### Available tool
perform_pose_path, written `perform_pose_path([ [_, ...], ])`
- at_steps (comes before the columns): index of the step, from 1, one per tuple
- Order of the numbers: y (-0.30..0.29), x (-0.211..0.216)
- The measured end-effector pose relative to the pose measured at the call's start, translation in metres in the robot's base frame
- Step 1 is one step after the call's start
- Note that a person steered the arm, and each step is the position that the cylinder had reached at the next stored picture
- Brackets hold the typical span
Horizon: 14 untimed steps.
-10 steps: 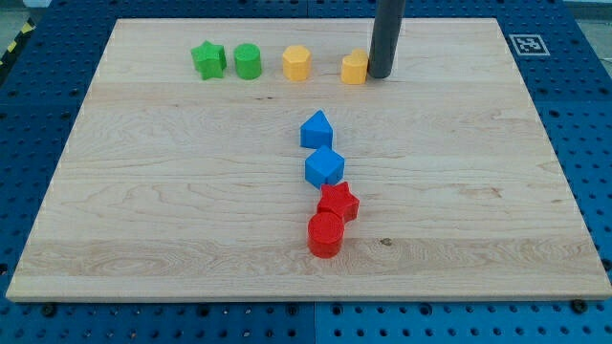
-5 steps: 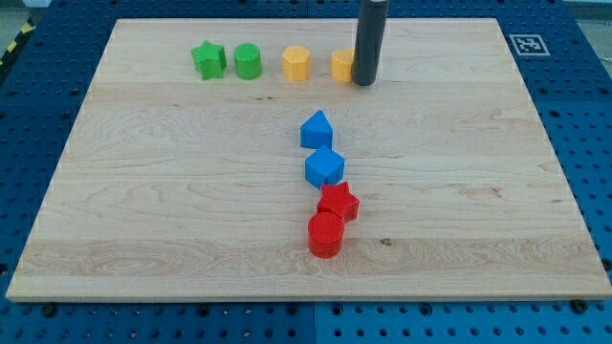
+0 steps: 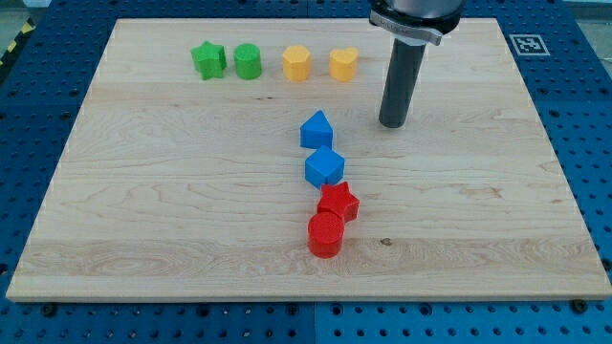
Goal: Nudge the red star a bit
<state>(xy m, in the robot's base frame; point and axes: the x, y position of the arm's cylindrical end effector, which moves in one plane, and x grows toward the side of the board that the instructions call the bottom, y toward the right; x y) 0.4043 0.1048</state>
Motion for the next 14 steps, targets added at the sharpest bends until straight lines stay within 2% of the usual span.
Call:
perform_pose_path([
  [2, 0.013, 0.009],
  [4, 0.015, 0.103],
  [5, -0.002, 0.136],
  [14, -0.043, 0.134],
])
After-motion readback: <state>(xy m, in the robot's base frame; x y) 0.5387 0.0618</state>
